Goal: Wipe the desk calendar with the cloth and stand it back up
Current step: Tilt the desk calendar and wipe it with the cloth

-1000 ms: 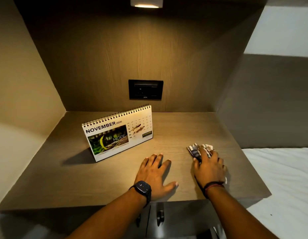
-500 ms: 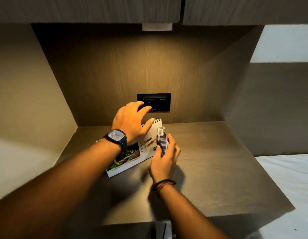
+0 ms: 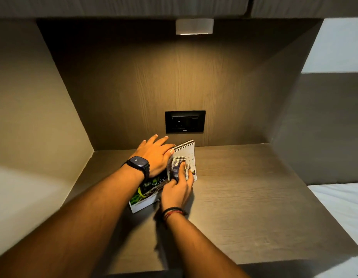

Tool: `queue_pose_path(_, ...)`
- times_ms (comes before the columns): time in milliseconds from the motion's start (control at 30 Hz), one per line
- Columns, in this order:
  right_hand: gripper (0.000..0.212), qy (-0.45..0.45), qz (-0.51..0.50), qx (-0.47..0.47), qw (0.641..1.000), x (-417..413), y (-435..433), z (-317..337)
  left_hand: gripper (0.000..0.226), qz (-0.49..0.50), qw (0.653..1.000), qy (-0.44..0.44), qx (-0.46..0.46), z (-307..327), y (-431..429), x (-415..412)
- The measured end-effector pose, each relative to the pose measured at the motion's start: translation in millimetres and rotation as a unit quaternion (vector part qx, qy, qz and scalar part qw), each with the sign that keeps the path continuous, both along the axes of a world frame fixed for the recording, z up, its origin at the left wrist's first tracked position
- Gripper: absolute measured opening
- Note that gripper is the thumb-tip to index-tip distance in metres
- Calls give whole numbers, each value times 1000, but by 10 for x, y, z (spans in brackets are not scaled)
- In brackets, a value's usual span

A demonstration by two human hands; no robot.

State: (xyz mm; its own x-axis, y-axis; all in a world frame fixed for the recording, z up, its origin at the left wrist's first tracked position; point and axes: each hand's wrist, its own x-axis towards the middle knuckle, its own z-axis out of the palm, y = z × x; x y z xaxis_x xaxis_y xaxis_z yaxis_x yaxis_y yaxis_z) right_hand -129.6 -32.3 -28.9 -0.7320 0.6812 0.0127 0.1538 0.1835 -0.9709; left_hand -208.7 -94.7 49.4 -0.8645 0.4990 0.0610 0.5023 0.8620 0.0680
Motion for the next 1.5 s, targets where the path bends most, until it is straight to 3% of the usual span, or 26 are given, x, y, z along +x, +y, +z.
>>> queue_pose_path(100,59,9,-53,-83,995,-132,-40,148,47,2,1000,-1,4,7,3,-10)
queue_pose_path(333,57,10,18,2,1000,76,-86,-93,47,-3,1000,-1,9,-3,-2,-32)
queue_pose_path(533,57,-9,-45,-102,994,-147,43,94,48,-2,1000,3,8,5,-7,-13)
queue_pose_path(633,57,20,1,-41,999,-23,-86,17,48,-5,1000,10,4,2,-14,-24)
queue_pose_path(800,57,-21,58,46,997,85,5,-162,48,-5,1000,21,-3,-19,-19,-27)
queue_pose_path(967,56,-27,-43,-98,994,-126,115,37,49,-13,1000,26,-1,-13,-14,-1)
queue_pose_path(1233,60,-23,82,93,992,151,-8,-249,48,-12,999,37,-11,-24,-22,-24)
queue_pose_path(1400,54,-40,-32,-70,996,-108,207,-45,50,-16,996,73,-37,-44,-23,-8)
queue_pose_path(1500,54,4,-3,-35,999,-77,77,14,51,-19,995,92,-45,-61,-37,-15)
